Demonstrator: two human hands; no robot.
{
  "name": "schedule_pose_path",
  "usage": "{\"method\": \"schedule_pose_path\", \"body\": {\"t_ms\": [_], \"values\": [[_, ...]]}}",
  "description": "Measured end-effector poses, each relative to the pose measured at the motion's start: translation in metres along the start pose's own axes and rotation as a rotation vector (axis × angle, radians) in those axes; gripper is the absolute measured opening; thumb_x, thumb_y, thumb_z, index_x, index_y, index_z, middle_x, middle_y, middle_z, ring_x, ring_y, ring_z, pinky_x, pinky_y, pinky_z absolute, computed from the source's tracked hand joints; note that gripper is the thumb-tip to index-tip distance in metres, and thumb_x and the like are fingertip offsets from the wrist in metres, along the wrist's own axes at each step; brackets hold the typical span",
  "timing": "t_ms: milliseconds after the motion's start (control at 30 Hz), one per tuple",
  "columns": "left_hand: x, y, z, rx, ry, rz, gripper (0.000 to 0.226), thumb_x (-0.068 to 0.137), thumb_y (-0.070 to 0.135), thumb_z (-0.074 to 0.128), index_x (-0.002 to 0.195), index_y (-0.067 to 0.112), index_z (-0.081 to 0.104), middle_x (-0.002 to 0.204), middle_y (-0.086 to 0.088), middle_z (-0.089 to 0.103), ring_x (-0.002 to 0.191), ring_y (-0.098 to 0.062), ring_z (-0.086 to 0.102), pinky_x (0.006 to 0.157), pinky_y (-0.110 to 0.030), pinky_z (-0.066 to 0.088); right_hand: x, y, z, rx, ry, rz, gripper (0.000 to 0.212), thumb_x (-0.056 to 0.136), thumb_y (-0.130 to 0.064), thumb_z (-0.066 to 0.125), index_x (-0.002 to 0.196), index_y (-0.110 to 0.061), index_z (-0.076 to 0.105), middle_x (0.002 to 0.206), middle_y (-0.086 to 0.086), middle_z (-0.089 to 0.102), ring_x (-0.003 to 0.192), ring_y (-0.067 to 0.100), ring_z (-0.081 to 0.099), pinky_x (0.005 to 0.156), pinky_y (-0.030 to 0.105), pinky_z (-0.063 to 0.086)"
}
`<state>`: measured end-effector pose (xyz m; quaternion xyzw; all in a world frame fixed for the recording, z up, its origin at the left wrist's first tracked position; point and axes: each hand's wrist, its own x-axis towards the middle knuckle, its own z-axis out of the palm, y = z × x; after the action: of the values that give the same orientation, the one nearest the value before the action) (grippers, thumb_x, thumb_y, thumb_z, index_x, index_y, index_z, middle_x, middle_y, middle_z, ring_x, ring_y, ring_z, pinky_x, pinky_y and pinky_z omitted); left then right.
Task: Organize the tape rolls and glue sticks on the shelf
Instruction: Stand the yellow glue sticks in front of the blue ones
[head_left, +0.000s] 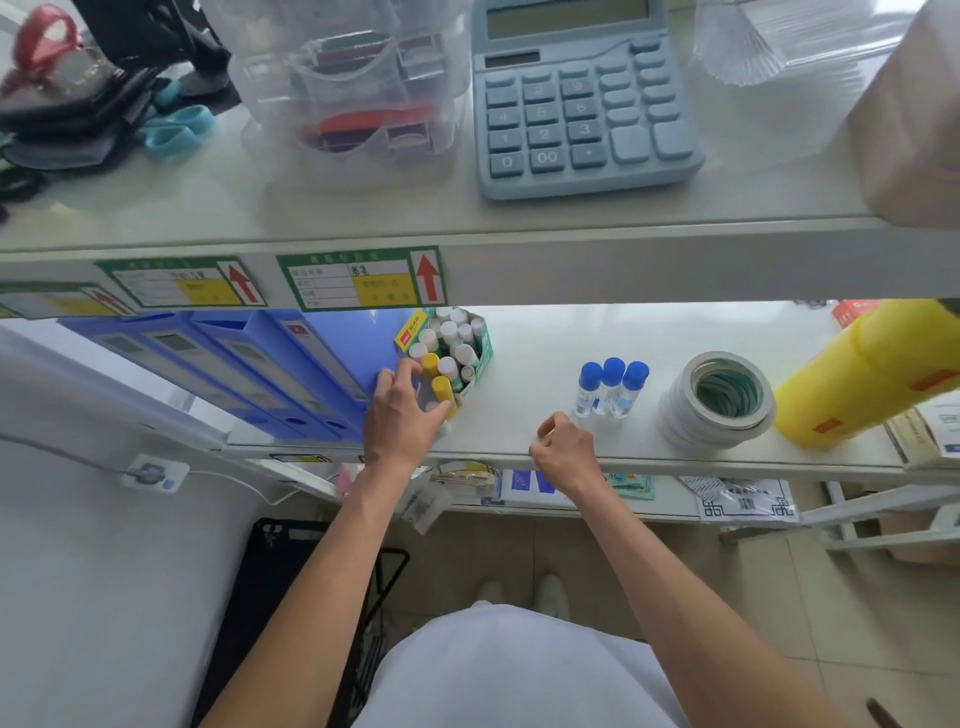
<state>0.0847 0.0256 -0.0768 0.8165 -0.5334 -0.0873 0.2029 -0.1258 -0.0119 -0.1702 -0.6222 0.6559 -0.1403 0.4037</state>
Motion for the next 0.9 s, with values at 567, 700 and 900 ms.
{"method": "schedule_pose_path", "body": {"t_ms": [567,700,900], "values": [[0.008,0.015,0.019,-0.022,0.015,-0.136,0.042,0.082,0.041,0.077,0.109,0.016,0.056,0.105,-0.006,0.064,0.092,-0.028,0.064,0.061,-0.034,0.050,-0.001,0.003,0.001,-0.015,-0.015,-0.029,0.008,0.094,-0.015,0.063,0.101,-0.010,0.061,0.092,0.006,0.065,0.085,0.020,0.064,0.073,0.030,0.055],[0.014,0.015,0.015,-0.010,0.031,-0.121,0.033,0.084,0.033,0.077,0.105,0.014,0.060,0.102,-0.007,0.067,0.092,-0.029,0.066,0.067,-0.039,0.054,-0.002,0.003,0.000,-0.003,-0.021,-0.021,0.008,0.093,-0.014,0.063,0.099,-0.010,0.062,0.091,0.005,0.066,0.083,0.019,0.063,0.070,0.027,0.049],[0.012,0.026,-0.003,-0.107,0.141,-0.052,0.027,0.083,0.027,0.079,0.104,0.013,0.067,0.099,-0.006,0.070,0.088,-0.028,0.065,0.069,-0.038,0.053,-0.002,0.003,-0.001,0.000,-0.022,-0.022,0.006,0.093,-0.015,0.063,0.098,-0.012,0.060,0.089,0.003,0.064,0.083,0.018,0.062,0.070,0.027,0.051]]}}
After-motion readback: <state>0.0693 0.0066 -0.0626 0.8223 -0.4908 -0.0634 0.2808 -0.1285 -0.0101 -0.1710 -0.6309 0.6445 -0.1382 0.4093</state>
